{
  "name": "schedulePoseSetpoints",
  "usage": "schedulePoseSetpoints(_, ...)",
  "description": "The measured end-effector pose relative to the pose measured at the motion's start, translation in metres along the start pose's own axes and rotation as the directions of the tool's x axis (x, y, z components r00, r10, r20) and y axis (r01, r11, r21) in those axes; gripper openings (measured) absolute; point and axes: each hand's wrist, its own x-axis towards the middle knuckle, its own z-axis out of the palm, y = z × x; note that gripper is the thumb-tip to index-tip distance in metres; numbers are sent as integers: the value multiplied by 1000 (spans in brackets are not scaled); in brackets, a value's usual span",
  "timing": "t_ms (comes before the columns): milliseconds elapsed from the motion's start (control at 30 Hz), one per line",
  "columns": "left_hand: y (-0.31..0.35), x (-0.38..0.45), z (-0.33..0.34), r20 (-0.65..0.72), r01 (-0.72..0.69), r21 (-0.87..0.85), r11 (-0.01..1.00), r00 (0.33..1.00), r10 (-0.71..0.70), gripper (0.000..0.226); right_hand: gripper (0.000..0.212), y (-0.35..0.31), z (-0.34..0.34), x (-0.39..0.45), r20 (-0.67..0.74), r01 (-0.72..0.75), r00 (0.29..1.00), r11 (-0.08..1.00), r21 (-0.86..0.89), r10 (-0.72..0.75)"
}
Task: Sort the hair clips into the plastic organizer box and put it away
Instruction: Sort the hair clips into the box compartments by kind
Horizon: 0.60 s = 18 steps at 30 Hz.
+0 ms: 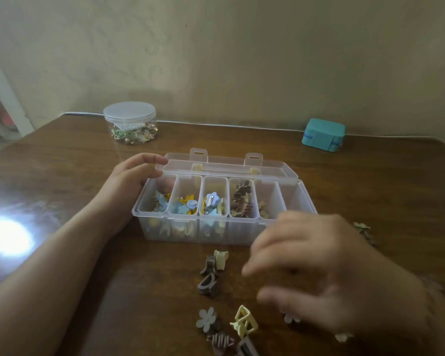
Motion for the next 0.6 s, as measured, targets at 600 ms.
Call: schedulePoseSetpoints(600, 1, -1, 1, 0, 1, 15, 1000, 1000, -1, 30, 33, 27, 2, 2, -417, -342, 869, 932, -119, 266)
